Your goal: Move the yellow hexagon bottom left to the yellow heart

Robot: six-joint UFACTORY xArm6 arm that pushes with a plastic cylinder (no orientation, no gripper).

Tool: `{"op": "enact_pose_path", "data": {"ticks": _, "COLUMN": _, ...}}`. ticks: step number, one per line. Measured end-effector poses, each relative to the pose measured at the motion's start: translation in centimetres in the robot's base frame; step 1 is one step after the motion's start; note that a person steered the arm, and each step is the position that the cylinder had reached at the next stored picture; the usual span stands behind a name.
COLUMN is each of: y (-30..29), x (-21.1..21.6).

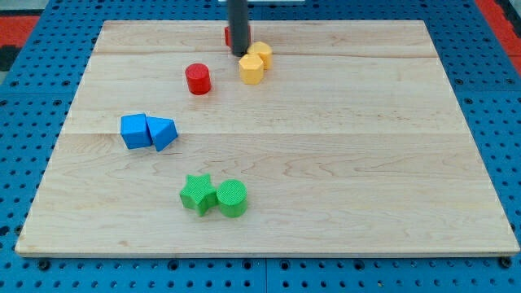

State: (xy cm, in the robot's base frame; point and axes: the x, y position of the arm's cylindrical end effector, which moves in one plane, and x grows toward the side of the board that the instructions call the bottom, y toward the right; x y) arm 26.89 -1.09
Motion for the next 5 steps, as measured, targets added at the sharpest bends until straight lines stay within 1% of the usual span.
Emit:
{"op": "enact_pose_path", "data": {"ticks": 1, "y": 2.0, "x": 1.9}}
{"op": "enact_pose_path", "data": {"ticks": 2, "y": 0.0, "x": 0.5}}
{"op": "enact_pose_path", "data": {"ticks": 3, "y": -5.5, "x": 0.2}}
{"op": "enact_pose_path", "data": {"ticks": 4, "y": -5.9, "x": 3.5}}
{"op": "enact_pose_path", "data": {"ticks": 5, "y": -3.5, "x": 4.2}}
